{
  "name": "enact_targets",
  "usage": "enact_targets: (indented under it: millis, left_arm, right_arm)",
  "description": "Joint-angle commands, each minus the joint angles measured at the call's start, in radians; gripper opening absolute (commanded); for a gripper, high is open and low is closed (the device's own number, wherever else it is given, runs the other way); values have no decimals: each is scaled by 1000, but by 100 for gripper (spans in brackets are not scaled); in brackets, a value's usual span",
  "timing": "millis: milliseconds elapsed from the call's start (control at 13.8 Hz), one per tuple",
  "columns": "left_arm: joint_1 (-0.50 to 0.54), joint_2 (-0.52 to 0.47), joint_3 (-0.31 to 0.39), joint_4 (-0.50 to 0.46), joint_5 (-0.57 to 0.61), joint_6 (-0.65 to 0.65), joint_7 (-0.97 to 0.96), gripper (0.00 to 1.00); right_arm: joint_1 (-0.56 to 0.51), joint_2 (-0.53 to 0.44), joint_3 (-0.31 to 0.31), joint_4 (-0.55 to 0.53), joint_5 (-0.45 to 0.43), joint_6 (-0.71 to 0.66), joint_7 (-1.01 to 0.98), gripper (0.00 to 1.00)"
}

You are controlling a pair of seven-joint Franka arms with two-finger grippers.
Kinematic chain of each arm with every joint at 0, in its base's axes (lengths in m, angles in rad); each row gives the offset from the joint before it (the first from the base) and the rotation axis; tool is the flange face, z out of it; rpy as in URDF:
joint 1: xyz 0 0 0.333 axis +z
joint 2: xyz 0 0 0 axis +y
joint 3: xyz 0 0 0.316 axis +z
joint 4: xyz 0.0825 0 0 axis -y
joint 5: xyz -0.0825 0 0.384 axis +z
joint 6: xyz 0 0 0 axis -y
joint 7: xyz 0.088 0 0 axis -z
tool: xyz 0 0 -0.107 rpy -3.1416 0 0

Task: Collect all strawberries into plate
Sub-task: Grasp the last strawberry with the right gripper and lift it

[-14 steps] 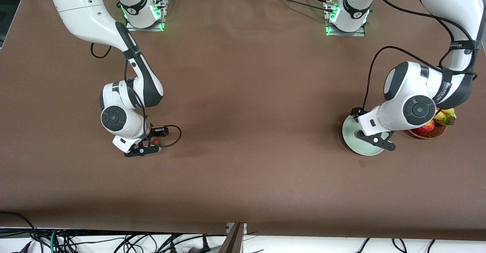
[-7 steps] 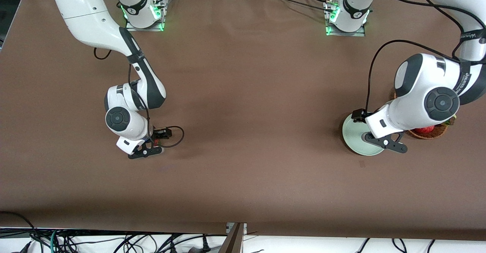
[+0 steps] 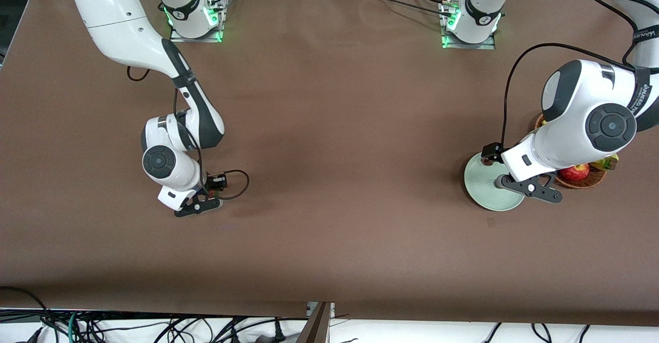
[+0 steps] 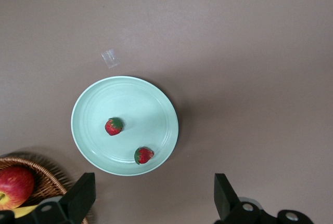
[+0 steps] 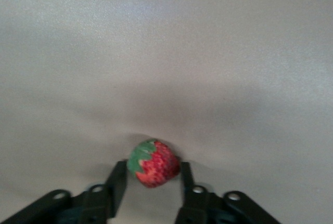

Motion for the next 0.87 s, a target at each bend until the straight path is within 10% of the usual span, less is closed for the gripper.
enact_targets:
  millis: [0,434,795]
  left_arm:
    - [2,-5,-8,-6,-5,-12,-7,100]
    - [-3,-1,-11,-7,-7,-9,-10,100]
    - [-3,-1,-11,-7,-14,-10,-10,100]
  right_arm:
    - [1,-9,-6,-8,-8,9,-42,12]
    - [4,-27,11,2,7,1,-57,5]
    - [39,-20,213,59,134,16,371,5]
